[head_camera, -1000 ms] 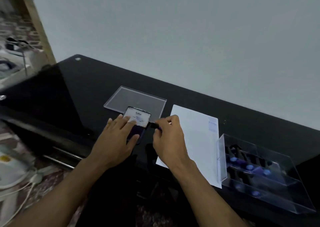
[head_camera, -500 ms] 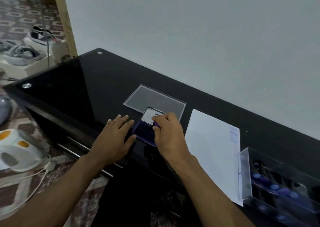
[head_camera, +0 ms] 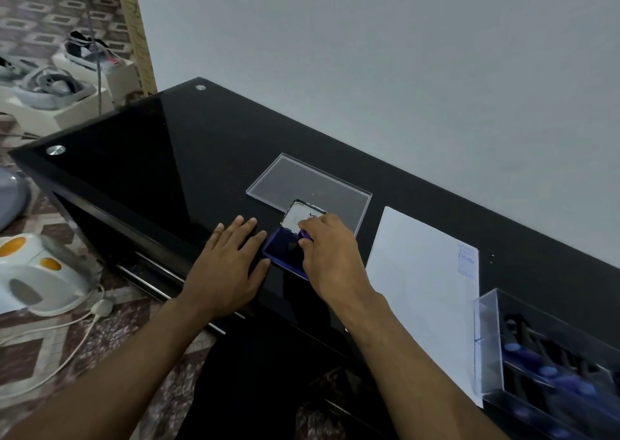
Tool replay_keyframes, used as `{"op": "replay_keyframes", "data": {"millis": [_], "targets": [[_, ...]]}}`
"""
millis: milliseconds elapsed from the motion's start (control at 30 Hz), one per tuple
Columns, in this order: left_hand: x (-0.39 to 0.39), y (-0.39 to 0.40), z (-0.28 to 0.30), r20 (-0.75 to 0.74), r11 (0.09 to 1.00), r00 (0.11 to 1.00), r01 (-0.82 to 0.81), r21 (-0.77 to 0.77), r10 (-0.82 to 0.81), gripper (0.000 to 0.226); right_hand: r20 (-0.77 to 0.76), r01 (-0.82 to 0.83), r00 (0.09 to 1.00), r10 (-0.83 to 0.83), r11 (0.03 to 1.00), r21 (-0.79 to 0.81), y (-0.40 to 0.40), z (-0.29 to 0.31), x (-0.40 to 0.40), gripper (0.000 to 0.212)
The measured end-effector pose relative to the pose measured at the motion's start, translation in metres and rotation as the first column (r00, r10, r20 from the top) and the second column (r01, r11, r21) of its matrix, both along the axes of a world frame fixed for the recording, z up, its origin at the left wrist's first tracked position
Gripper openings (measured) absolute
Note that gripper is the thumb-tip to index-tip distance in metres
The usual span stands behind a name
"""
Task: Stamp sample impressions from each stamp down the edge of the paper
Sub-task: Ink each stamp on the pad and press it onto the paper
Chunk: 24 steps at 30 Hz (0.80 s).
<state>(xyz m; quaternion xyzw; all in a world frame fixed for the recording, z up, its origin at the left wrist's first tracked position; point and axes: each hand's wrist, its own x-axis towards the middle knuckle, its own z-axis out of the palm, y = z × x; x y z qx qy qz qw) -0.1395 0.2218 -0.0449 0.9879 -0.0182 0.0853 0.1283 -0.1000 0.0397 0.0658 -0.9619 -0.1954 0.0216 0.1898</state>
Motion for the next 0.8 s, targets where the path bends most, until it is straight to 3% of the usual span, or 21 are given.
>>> {"op": "replay_keyframes", "data": {"millis": [133, 267, 400, 567, 800], "targets": [[-0.001, 0.0, -0.002, 0.015, 1.0, 1.0, -0.006, 0.014, 0.006, 0.067, -0.004, -0.063, 0.998, 0.062, 0.992, -0.111, 0.004, -0.008, 0.006, 0.032], [-0.001, -0.001, -0.002, 0.019, 0.999, 1.0, -0.016, 0.028, 0.016, 0.067, 0.077, -0.034, 0.996, 0.035, 0.999, -0.014, 0.008, -0.019, 0.007, 0.022], [0.0, -0.001, -0.003, 0.032, 1.0, 0.999, -0.015, 0.025, 0.014, 0.066, 0.027, -0.108, 0.993, 0.116, 0.973, -0.206, 0.008, -0.017, 0.011, 0.038], [0.0, -0.001, -0.004, 0.038, 0.999, 0.999, -0.017, 0.029, 0.016, 0.065, 0.013, -0.07, 0.997, 0.072, 0.99, -0.122, 0.005, -0.006, 0.008, 0.035], [0.0, -0.002, -0.004, 0.042, 1.0, 0.999, -0.018, 0.018, 0.017, 0.066, 0.057, -0.065, 0.996, 0.072, 0.991, -0.12, 0.006, -0.008, 0.008, 0.025]]}}
